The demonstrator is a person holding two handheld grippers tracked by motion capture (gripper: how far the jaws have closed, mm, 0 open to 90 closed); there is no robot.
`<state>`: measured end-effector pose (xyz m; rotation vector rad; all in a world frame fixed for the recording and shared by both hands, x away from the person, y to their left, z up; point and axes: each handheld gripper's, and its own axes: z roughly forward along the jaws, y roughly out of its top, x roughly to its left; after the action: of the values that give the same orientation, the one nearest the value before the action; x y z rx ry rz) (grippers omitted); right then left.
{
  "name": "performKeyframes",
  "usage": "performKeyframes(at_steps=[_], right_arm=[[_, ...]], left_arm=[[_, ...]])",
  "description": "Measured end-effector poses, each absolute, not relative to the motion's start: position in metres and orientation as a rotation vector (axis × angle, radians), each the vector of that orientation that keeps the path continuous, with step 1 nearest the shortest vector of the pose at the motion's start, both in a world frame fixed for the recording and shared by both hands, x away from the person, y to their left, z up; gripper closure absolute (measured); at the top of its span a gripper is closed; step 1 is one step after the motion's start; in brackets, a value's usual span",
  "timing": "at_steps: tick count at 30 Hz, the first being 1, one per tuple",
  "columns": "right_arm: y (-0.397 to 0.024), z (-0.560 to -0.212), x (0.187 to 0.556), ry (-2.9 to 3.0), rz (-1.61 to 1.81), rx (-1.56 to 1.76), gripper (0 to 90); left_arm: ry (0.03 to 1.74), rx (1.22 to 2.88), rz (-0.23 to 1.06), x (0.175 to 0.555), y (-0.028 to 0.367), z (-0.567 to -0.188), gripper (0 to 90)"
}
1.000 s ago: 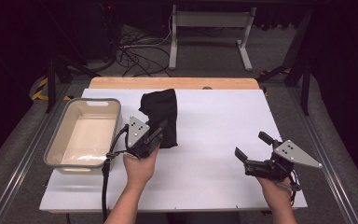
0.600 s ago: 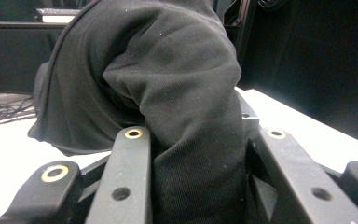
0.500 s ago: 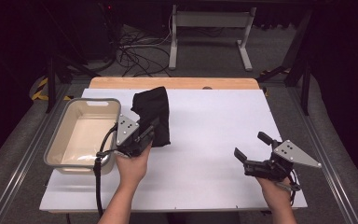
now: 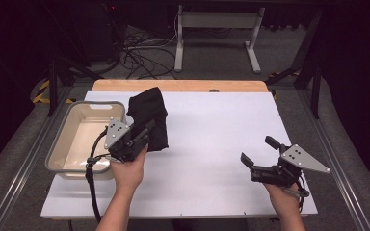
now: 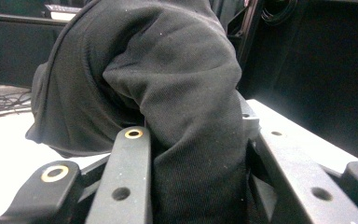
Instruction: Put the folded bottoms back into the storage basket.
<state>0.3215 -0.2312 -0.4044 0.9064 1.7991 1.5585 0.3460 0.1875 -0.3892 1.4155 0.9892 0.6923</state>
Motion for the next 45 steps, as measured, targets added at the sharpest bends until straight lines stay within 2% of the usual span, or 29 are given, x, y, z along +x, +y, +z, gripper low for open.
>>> performKeyframes(at_steps=[45], right_arm=[[-0.228,-0.405,0.32,1.793,1.574,0.871,0.0]], left_arm=[[1.084,1.386,0.794,0.335,0.245,-0.376,69.2]])
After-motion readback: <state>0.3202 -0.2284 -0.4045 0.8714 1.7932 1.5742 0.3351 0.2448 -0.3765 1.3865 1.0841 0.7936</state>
